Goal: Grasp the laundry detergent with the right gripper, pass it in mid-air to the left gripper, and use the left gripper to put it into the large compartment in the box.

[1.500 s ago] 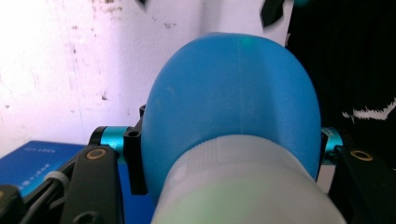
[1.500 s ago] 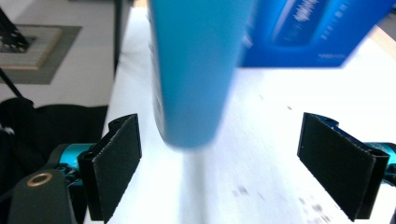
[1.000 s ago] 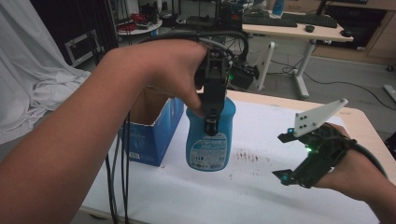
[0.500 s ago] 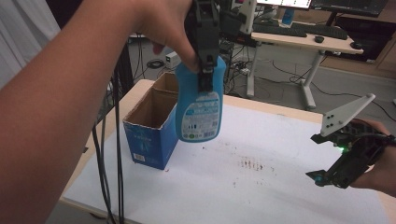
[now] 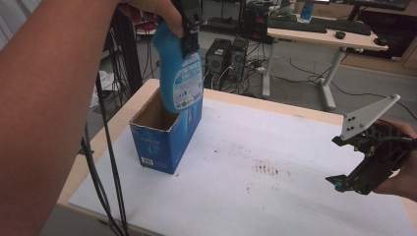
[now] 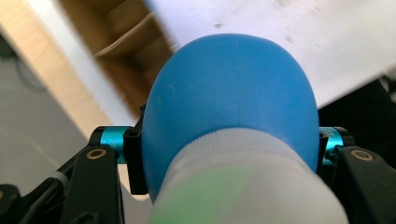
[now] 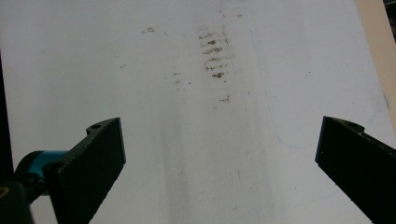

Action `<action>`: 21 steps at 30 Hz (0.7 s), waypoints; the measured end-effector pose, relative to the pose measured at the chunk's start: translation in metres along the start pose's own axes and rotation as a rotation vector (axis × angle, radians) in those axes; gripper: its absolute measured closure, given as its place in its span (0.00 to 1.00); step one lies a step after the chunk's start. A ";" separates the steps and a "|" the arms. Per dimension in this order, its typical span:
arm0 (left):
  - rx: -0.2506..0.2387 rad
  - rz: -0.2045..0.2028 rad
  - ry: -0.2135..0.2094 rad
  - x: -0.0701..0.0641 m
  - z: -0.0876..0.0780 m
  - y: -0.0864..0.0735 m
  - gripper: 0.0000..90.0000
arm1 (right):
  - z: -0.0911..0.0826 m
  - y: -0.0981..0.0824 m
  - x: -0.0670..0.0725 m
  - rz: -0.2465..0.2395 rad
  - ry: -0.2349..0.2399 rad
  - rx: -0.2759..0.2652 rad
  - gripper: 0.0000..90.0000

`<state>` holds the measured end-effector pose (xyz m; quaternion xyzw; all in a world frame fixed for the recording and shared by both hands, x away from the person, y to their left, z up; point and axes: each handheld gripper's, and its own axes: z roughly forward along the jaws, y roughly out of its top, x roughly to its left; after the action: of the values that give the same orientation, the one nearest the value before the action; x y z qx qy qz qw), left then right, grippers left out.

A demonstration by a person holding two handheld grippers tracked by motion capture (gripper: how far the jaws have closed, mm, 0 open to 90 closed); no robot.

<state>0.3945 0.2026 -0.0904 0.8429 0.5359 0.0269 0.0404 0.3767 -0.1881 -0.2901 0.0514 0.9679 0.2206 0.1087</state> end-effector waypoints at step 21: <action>0.094 -0.156 0.026 0.053 0.079 0.000 0.43 | 0.000 -0.004 0.000 0.017 -0.020 0.001 0.01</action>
<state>0.4235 0.2473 -0.1687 0.7991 0.6011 0.0096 -0.0040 0.3761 -0.1919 -0.2921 0.0621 0.9664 0.2206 0.1164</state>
